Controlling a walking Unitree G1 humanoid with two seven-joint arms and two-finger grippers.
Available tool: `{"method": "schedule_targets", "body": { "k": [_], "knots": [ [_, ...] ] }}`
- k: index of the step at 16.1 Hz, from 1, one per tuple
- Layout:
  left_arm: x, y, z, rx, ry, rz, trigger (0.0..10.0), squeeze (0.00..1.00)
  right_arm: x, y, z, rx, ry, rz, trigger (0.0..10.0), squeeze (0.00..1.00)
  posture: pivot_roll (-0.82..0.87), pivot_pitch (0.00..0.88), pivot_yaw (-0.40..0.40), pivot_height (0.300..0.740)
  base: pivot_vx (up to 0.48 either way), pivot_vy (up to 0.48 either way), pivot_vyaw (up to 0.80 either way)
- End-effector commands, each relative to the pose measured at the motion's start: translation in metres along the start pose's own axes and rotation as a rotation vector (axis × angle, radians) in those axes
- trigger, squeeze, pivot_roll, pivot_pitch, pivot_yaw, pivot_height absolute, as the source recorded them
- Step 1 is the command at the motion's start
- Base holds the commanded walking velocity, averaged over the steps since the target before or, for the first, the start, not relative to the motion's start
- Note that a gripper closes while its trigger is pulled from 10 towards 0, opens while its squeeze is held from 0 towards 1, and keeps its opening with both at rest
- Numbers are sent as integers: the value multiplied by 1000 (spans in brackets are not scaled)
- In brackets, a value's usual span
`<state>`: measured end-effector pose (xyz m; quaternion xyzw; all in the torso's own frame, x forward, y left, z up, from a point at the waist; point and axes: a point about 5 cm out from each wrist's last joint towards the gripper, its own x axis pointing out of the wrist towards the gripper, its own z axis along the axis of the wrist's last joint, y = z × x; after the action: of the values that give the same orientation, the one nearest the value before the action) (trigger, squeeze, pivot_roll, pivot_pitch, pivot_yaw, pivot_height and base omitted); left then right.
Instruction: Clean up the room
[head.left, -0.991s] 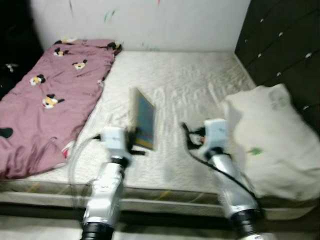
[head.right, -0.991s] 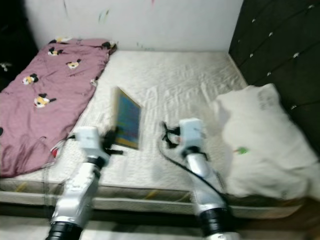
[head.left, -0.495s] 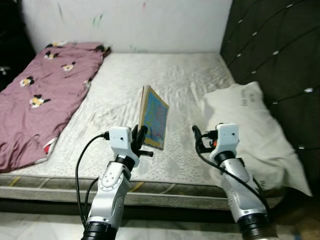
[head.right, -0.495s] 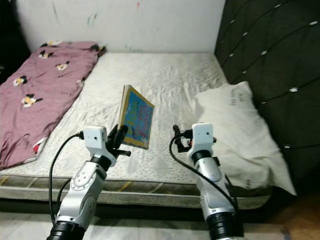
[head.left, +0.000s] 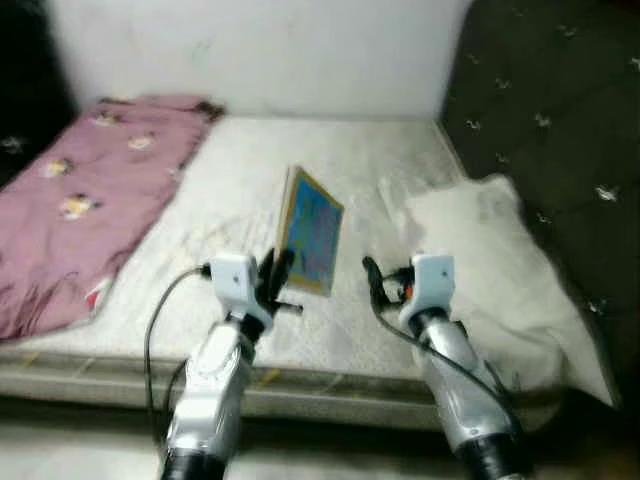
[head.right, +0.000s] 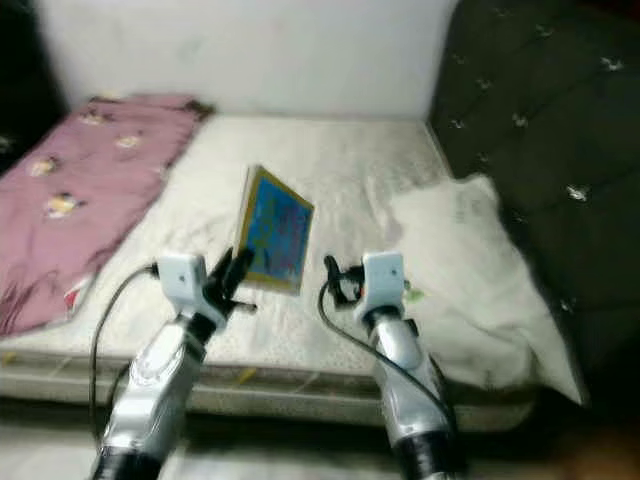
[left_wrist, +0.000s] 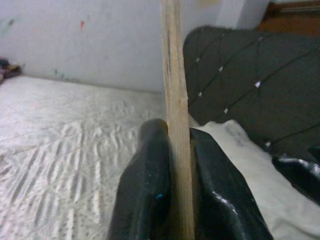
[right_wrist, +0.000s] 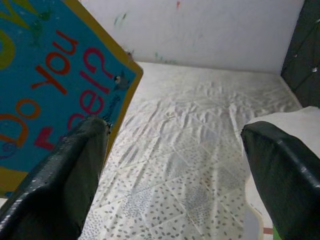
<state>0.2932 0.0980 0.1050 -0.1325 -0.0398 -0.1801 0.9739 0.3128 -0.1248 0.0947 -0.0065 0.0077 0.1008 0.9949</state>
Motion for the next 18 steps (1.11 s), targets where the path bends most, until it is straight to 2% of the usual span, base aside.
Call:
{"method": "schedule_targets", "body": {
  "k": [1, 10, 14, 18],
  "knots": [
    [3, -3, 11, 5, -54, -20, 10000, 0, 1, -1, 4, -8, -14, 4, 10000, 0, -48, 0, 22, 740, 394, 0, 0],
    [0, -3, 10, 5, -43, -20, 10000, 0, -2, -1, -1, -10, 3, -4, 10000, 0, -44, 9, 32, 740, 305, 0, 0],
    [0, 0, 7, 12, -9, 23, 10000, 0, -3, -2, -2, -4, 13, -12, 10000, 0, -41, 14, 31, 740, 0, 0, 0],
    [-1, 3, 5, 2, 8, 50, 10000, 0, -2, -6, -3, -8, 27, -24, 10000, 0, -41, 19, 26, 740, 0, 0, -783]
  ]
}}
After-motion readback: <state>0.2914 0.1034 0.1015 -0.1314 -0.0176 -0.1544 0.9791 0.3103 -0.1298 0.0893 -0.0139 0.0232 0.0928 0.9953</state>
